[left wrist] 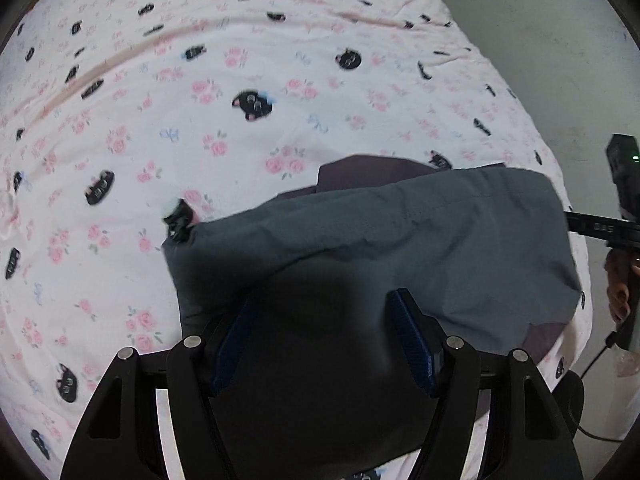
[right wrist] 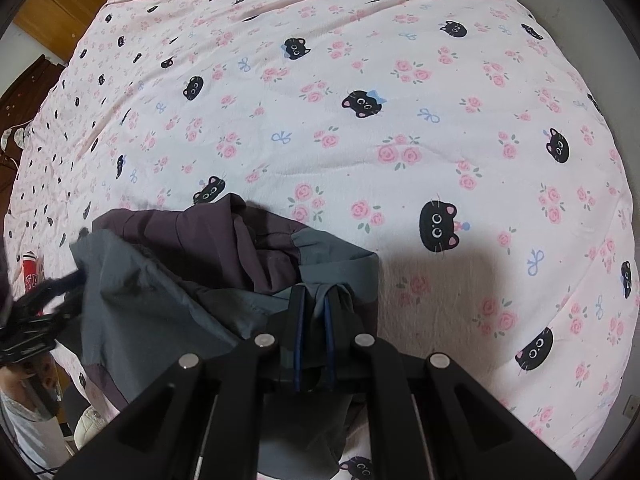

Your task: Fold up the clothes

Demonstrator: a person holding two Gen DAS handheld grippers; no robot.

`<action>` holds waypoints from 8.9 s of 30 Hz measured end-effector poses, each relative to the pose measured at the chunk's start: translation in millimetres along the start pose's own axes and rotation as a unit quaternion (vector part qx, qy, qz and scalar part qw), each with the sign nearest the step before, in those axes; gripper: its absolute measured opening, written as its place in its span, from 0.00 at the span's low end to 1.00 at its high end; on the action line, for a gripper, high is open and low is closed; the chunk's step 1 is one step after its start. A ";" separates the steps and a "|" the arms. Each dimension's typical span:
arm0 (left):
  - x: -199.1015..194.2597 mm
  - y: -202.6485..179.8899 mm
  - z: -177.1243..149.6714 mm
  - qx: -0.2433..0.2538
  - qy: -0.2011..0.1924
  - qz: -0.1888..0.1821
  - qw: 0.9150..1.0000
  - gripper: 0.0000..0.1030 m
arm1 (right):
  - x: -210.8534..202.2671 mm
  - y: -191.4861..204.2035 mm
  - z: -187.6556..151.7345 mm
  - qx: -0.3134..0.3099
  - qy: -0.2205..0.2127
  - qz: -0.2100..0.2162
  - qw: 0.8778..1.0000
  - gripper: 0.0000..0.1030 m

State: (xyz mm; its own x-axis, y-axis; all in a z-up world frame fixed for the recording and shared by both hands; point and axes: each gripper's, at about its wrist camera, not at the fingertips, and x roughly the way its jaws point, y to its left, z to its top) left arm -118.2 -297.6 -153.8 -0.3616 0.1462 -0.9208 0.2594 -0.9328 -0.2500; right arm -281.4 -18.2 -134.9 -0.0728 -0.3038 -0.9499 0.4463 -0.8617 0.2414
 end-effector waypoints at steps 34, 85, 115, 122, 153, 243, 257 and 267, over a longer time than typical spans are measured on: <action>9.1 -1.6 0.9 -0.008 -0.015 0.014 1.000 0.67 | -10.6 112.2 -41.2 -0.275 -0.082 -0.028 0.958 0.34; 15.4 -59.9 -53.2 0.096 -0.114 0.095 0.984 0.77 | 19.7 131.2 -95.7 -0.230 -0.163 -0.052 0.958 0.50; -16.1 -72.2 -53.0 0.050 -0.198 0.103 0.973 0.81 | 14.1 85.2 -133.1 -0.173 -0.184 -0.044 0.967 0.74; 8.2 -67.2 -33.6 0.028 -0.160 0.125 0.979 0.81 | 14.3 84.6 -133.7 -0.172 -0.184 -0.042 0.967 0.74; 25.2 -67.7 -33.8 0.032 -0.154 0.133 0.979 0.85 | -24.2 -44.8 -141.9 0.102 -0.169 0.185 0.963 0.74; 12.4 -52.5 -28.0 -0.026 -0.149 0.083 0.985 0.88 | -45.8 -16.4 -105.3 0.038 -0.159 0.269 0.949 0.23; 34.9 -62.7 13.6 -0.010 -0.137 0.132 0.982 0.89 | -43.5 -19.9 -110.7 0.022 -0.157 0.251 0.955 0.22; 7.3 -74.1 -25.7 0.021 -0.165 0.132 0.977 0.91 | -44.6 -16.0 -109.3 0.021 -0.159 0.247 0.956 0.22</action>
State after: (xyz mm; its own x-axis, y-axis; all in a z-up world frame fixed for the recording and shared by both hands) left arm -117.0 -218.9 -149.6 -0.5585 -0.2087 -0.8028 0.3477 -0.9376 0.0018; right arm -187.8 53.6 -118.1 -0.1321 -0.7806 -0.6109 0.4609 -0.5941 0.6593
